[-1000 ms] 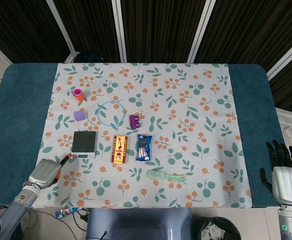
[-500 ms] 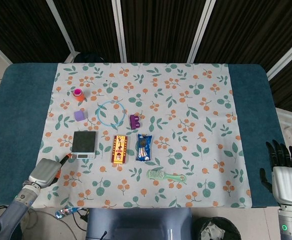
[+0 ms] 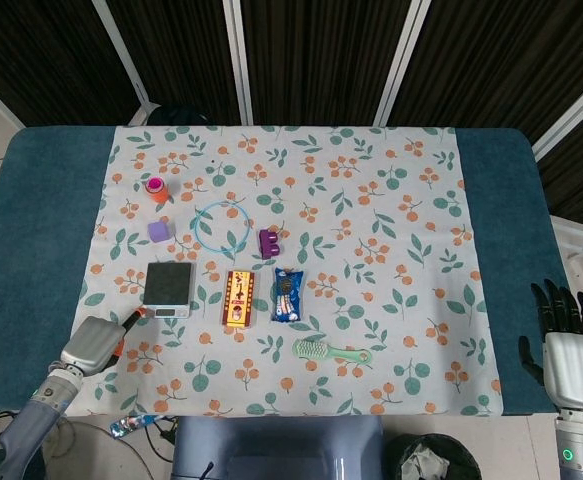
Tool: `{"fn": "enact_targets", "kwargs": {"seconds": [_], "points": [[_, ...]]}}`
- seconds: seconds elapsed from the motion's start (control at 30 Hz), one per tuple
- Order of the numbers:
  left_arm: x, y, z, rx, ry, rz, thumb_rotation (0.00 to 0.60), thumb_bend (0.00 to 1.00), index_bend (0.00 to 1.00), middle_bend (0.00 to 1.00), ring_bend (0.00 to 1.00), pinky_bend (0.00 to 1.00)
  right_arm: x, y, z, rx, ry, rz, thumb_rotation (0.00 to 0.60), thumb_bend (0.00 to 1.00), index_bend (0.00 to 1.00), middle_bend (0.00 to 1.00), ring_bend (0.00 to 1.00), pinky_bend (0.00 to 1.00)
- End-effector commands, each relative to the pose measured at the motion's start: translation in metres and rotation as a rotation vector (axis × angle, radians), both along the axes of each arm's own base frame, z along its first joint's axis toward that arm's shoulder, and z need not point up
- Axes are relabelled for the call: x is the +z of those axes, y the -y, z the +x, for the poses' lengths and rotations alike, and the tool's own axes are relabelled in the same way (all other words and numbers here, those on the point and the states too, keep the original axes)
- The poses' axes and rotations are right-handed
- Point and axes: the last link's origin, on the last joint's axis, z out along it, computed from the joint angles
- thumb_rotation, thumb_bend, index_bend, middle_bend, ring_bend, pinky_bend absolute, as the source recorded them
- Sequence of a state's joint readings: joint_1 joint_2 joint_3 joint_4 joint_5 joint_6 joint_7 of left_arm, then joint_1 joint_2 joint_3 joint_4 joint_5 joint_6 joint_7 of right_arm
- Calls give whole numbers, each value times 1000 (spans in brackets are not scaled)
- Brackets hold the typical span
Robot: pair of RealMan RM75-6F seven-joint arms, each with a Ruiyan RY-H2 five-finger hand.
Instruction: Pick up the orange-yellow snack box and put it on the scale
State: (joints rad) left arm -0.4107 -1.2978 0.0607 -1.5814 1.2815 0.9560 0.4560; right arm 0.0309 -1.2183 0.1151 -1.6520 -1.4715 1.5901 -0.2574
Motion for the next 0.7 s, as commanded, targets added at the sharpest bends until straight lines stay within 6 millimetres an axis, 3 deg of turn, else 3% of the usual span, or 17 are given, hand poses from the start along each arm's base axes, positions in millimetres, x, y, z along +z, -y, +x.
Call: {"fn": "enact_targets", "kwargs": {"seconds": [0.03, 0.7], "points": [[0, 0, 0, 1, -1, -1, 600, 798, 98, 837, 712, 689, 0, 0, 0, 0, 0, 0, 600, 513, 34, 67, 58, 26], [-3, 0, -2, 2, -14, -11, 600, 798, 120, 837, 712, 689, -1, 0, 0, -1, 1, 0, 600, 513, 34, 67, 58, 26]]}}
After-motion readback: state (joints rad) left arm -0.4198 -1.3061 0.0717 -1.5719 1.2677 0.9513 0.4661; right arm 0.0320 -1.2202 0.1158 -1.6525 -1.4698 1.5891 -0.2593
